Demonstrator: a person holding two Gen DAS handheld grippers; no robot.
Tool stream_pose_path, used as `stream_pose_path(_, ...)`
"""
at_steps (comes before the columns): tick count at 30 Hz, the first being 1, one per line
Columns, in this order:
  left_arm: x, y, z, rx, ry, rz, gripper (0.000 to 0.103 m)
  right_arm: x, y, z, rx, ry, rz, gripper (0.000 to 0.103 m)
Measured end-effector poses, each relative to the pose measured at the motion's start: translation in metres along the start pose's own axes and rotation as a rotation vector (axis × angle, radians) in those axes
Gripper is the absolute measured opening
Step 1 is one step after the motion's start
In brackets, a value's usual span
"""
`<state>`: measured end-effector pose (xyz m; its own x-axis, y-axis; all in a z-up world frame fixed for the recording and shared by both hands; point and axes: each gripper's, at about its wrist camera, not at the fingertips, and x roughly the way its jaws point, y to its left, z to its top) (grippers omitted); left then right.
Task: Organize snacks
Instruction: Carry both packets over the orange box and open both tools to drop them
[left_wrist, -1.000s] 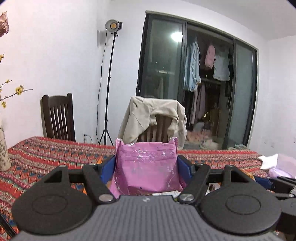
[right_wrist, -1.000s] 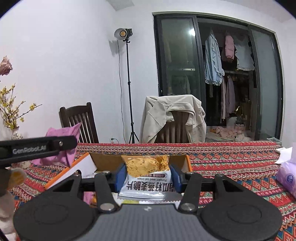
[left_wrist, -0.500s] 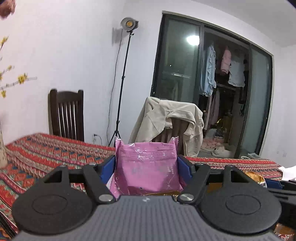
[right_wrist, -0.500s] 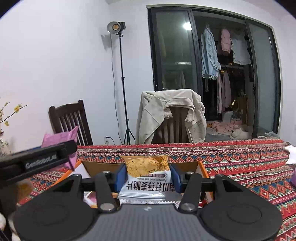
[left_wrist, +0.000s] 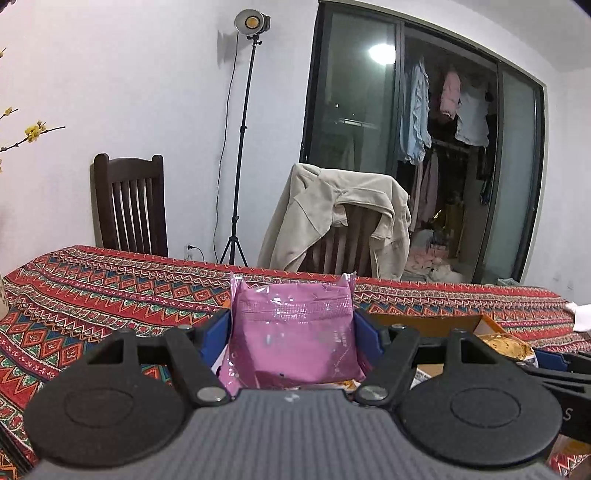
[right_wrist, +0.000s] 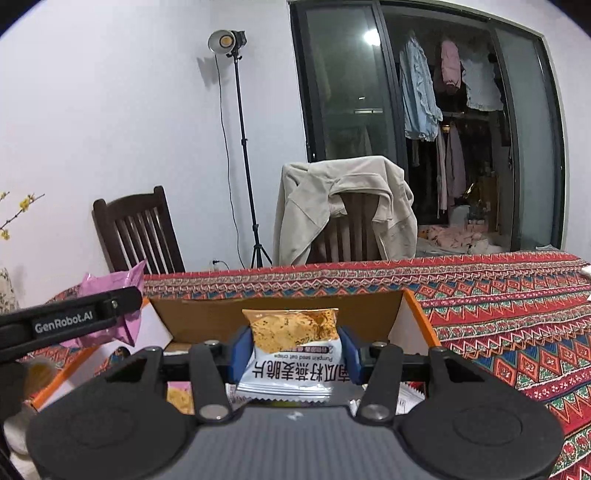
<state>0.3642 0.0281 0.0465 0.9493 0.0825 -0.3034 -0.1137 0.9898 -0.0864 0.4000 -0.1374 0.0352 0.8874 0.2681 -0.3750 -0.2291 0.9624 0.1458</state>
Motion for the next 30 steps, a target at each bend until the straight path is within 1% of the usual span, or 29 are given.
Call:
stream_pose_path(4, -0.002, 0.001, -0.001, -0.005, 0.000, 0.002, 0.078, -0.003, 0.000, -0.004, 0.000, -0.003, -0.001, 0.052)
stream_pose_path(5, -0.003, 0.002, -0.001, -0.012, -0.004, 0.002, 0.084, -0.003, -0.001, -0.005, 0.002, -0.001, -0.002, 0.059)
stream_pose_path(6, -0.003, 0.003, -0.001, -0.018, -0.007, 0.005, 0.092, -0.004, -0.002, -0.005, 0.010, -0.001, -0.003, 0.072)
stream_pose_path(8, -0.005, 0.004, -0.001, -0.025, -0.022, 0.028, 0.103, -0.006, -0.004, -0.006, 0.022, -0.011, -0.003, 0.082)
stream_pose_path(10, -0.007, 0.005, -0.001, -0.031, -0.038, 0.035, 0.103, -0.007, -0.005, -0.005, 0.030, -0.008, -0.002, 0.087)
stream_pose_path(11, -0.007, 0.005, -0.001, -0.036, -0.037, 0.032, 0.103, -0.007, -0.007, -0.005, 0.037, -0.005, -0.001, 0.096)
stream_pose_path(12, -0.007, 0.006, -0.001, -0.041, -0.033, 0.032, 0.103, -0.007, -0.007, -0.005, 0.044, -0.002, -0.001, 0.103)
stream_pose_path(15, -0.005, 0.007, -0.001, -0.049, -0.025, 0.034, 0.103, -0.008, -0.009, -0.007, 0.051, 0.000, -0.015, 0.103)
stream_pose_path(21, -0.007, 0.008, -0.002, -0.053, -0.024, 0.033, 0.103, -0.011, -0.011, -0.006, 0.055, -0.009, -0.016, 0.103)
stream_pose_path(26, -0.015, 0.008, 0.002, -0.058, -0.045, 0.021, 0.103, -0.022, -0.012, -0.004, 0.069, -0.035, -0.042, 0.103)
stream_pose_path(30, -0.030, 0.008, 0.011, -0.074, -0.067, 0.000, 0.103, -0.036, -0.011, 0.005, 0.075, -0.060, -0.048, 0.103)
